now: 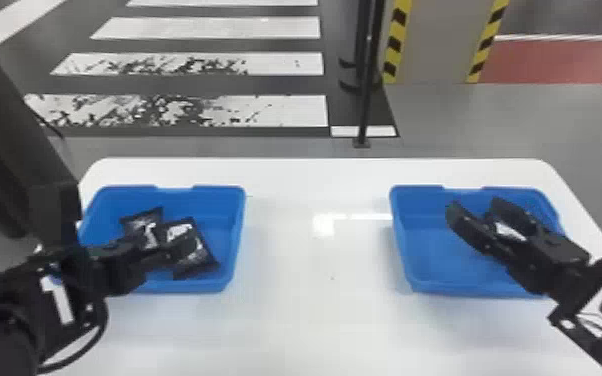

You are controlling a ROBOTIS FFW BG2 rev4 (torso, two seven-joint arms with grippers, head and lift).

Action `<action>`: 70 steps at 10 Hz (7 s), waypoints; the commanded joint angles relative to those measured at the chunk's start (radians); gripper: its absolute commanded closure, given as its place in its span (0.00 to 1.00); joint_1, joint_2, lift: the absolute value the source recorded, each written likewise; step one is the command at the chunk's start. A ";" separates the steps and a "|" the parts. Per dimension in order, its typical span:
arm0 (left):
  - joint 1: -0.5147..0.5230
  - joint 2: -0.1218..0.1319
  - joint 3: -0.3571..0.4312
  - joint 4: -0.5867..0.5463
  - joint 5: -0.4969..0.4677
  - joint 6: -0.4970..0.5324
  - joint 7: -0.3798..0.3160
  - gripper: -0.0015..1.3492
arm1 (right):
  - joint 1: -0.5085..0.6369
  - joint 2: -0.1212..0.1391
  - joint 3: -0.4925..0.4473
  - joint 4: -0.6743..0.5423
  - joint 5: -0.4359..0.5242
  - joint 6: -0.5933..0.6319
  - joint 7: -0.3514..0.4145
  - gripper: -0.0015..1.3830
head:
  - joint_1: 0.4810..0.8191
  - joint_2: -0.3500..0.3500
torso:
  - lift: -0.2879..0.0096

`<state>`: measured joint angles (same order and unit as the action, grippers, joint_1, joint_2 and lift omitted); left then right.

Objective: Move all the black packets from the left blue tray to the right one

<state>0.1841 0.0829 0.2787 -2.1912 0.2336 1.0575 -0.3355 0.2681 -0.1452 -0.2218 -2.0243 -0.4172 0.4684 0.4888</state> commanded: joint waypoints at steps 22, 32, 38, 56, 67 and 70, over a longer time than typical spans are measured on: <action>-0.219 0.037 -0.053 0.401 0.069 0.022 0.078 0.83 | 0.061 -0.010 0.108 -0.044 -0.123 0.052 0.034 0.15 | 0.63 0.68 | 0.50; 0.078 0.044 -0.017 -0.034 0.259 -0.024 -0.152 0.83 | 0.031 -0.010 0.188 0.028 -0.341 0.091 0.053 0.15 | 0.63 0.67 | 0.50; 0.005 0.034 0.084 -0.102 -0.012 0.204 -0.071 0.09 | 0.034 -0.010 0.200 0.040 -0.363 0.116 0.056 0.15 | 0.63 0.81 | 0.50; -0.493 0.087 -0.189 0.600 -0.180 0.420 -0.007 0.45 | 0.034 -0.013 0.212 0.079 -0.422 0.135 0.059 0.15 | 0.63 0.84 | 0.50; -0.174 0.092 -0.087 0.217 0.101 0.157 -0.178 0.88 | 0.026 -0.011 0.232 0.074 -0.448 0.145 0.063 0.15 | 0.63 0.80 | 0.50; -0.052 0.106 -0.197 0.074 0.235 0.094 -0.224 0.88 | -0.042 -0.025 0.242 0.104 -0.440 0.145 0.063 0.15 | 0.63 0.68 | 0.50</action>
<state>0.1127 0.1883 0.0998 -2.0956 0.4476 1.1573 -0.5600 0.2397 -0.1669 0.0167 -1.9281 -0.8596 0.6135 0.5521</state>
